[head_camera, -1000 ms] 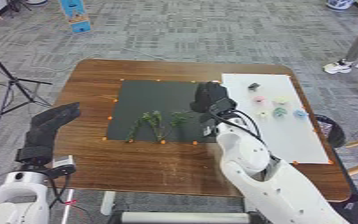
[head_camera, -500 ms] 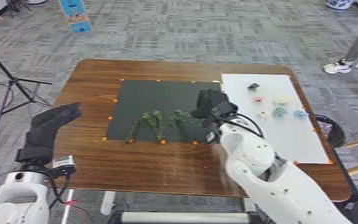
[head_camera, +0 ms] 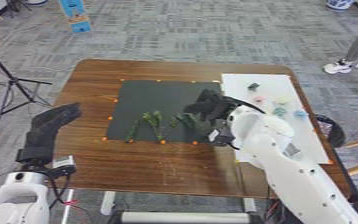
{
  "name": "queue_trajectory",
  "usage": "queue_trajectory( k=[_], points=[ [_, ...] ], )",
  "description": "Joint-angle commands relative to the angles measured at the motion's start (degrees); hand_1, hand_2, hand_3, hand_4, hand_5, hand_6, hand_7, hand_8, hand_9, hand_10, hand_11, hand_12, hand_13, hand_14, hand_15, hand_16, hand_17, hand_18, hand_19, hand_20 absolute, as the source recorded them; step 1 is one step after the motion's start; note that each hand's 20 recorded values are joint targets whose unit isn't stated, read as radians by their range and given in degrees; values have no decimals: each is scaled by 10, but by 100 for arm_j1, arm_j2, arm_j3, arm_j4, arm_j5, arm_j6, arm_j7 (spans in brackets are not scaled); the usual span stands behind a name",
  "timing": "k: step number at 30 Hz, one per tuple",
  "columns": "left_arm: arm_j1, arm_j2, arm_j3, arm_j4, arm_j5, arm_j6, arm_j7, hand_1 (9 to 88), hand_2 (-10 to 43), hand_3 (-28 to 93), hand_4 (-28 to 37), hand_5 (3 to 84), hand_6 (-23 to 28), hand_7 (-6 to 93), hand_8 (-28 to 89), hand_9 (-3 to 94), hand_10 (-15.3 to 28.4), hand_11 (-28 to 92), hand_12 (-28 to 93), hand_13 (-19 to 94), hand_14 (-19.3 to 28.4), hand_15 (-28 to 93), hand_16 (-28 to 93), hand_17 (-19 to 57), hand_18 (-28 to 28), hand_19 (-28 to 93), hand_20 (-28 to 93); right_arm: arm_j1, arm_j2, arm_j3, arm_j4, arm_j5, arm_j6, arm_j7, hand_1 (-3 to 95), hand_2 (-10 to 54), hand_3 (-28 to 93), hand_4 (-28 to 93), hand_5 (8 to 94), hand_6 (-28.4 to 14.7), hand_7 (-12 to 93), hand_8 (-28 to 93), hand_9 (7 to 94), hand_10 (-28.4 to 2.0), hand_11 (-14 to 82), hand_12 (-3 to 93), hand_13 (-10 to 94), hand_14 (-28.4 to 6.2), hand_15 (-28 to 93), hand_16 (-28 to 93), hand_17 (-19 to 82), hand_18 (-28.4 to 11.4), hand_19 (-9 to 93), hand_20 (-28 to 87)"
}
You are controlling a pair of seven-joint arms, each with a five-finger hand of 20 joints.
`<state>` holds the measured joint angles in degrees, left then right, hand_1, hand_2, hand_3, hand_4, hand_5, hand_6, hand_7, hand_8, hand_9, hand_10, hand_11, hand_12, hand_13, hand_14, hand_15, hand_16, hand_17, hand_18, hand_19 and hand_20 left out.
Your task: Arrange flowers
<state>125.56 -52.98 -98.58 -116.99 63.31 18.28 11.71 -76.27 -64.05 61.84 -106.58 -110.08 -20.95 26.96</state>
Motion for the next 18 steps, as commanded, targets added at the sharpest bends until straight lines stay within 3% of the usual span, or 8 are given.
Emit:
queue_trajectory(
  k=[1,6,10,13,18],
  points=[
    [13,-37,17,-12,22,-66,17,234,-25,725,-250,494,38,137,-77,491,123,184,120,379,146,125,17,47,107,50,153,46,-174,138,153,1360,211,-179,190,73,573,-48,561,-66,93,-38,694,-183,94,188,805,-128,509,373,435,-261,897,526],
    [9,-44,12,-7,16,-46,5,232,-25,726,-250,494,38,137,-77,491,124,184,119,379,146,125,16,47,107,50,153,72,-188,146,221,1907,338,-338,179,83,584,-52,544,-68,90,-34,677,-178,91,179,811,-130,519,364,439,-263,902,530],
    [-6,-44,40,-2,26,-69,8,233,-25,726,-250,495,38,137,-77,491,124,184,120,379,146,125,16,47,107,50,153,83,-192,88,378,1886,415,-960,171,95,596,-60,531,-67,91,-32,671,-176,91,175,818,-128,529,358,443,-262,910,533],
    [-12,-50,43,2,11,-59,27,233,-24,724,-249,494,38,137,-77,491,124,184,120,379,146,125,16,47,107,51,153,164,-236,115,609,1386,-2,-1582,163,103,606,-68,498,-62,93,-32,650,-168,86,167,818,-129,533,356,441,-261,912,537],
    [-46,-37,53,17,6,-97,4,233,-24,724,-250,494,37,138,-77,491,124,184,120,379,146,124,16,47,107,51,153,254,-267,99,712,557,-532,-1867,150,120,621,-84,444,-56,98,-37,617,-153,78,149,811,-132,544,350,437,-261,911,546]
  ],
)
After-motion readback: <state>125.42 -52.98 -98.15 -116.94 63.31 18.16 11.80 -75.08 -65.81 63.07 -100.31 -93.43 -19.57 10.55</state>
